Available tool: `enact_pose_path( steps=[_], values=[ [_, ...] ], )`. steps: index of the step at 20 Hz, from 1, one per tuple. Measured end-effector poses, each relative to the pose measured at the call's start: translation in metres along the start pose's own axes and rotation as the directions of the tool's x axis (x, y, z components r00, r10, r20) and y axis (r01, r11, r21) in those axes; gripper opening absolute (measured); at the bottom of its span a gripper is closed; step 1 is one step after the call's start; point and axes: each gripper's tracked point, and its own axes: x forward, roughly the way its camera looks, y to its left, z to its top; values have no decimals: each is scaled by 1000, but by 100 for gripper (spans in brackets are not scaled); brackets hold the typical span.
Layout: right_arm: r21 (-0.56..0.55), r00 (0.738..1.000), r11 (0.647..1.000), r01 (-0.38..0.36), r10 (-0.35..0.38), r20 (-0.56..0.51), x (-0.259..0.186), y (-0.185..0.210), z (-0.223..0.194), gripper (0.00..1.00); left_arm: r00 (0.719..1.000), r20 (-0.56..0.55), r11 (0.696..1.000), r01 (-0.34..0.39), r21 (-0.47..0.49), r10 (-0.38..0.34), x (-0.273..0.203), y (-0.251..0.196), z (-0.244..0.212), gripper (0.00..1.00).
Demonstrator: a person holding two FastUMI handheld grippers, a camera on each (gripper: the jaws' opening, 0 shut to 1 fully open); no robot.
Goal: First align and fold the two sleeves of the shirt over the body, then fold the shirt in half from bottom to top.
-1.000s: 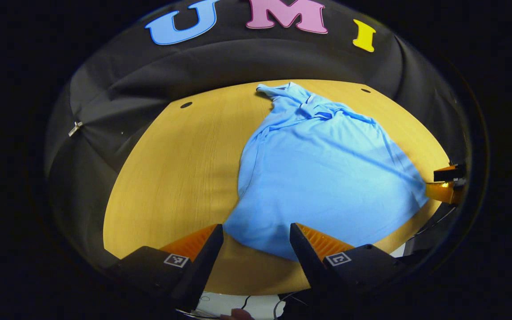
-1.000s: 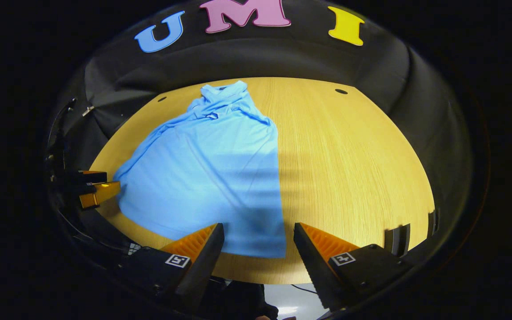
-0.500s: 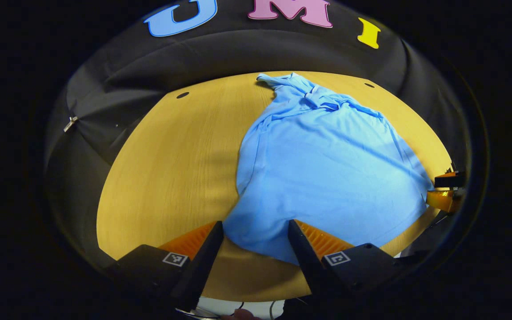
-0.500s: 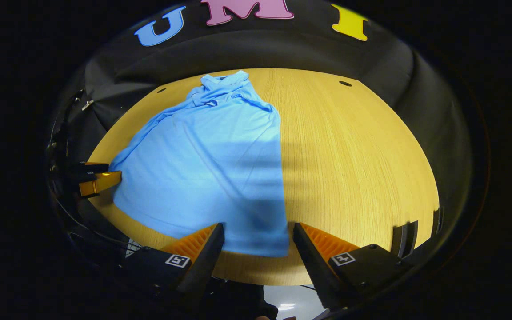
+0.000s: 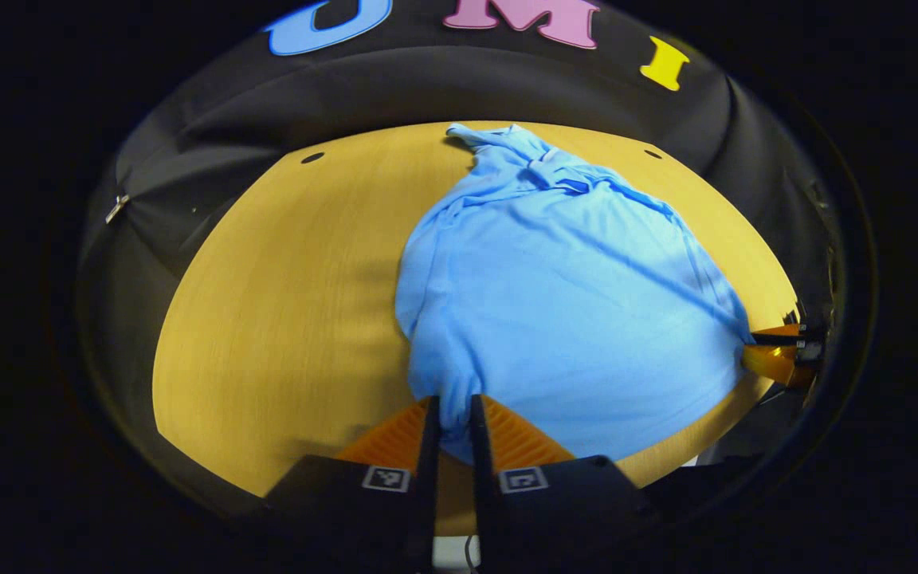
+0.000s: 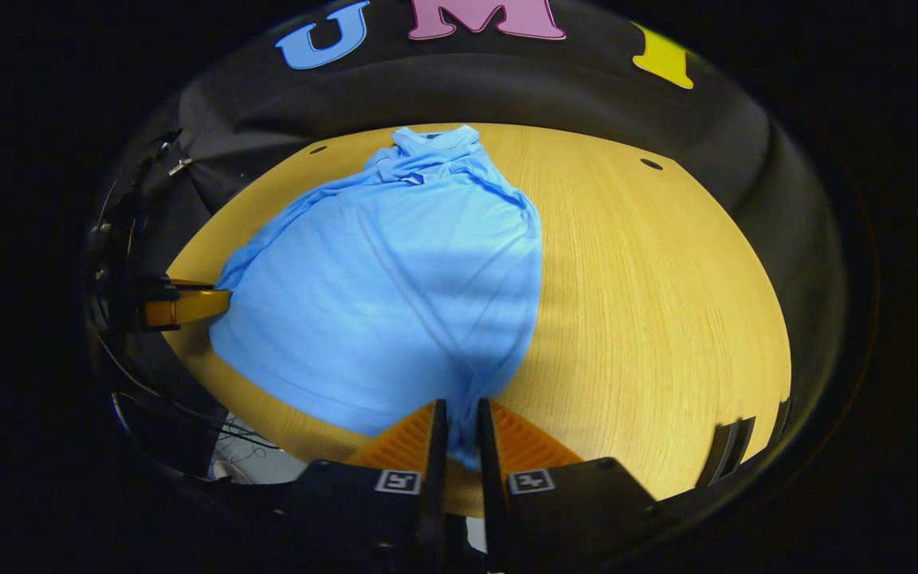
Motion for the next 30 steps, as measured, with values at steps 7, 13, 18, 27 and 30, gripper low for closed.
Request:
enact_pose_path(
  steps=[7, 13, 18, 27, 30],
  values=[
    [36, 996, 997, -74, 72, 53, -8, 7, 21, 5, 999, 46, 998, 4, -69, -1, -8, -9, 7, 6],
    [62, 976, 994, -91, 77, 204, -27, 5, 97, 5, 982, 188, 994, 24, -105, -4, -41, -1, 69, 6],
    [83, 950, 993, -88, 58, 306, -24, -5, 162, 5, 940, 341, 984, 68, -165, -8, -55, 3, 163, 6],
    [104, 878, 993, -64, 7, 479, 6, -45, 303, 5, 890, 456, 972, 89, -217, 21, -9, 17, 291, 6],
    [100, 862, 994, -50, -7, 507, 31, -57, 343, 5, 893, 449, 969, 85, -231, 29, 21, 22, 320, 6]
  ],
)
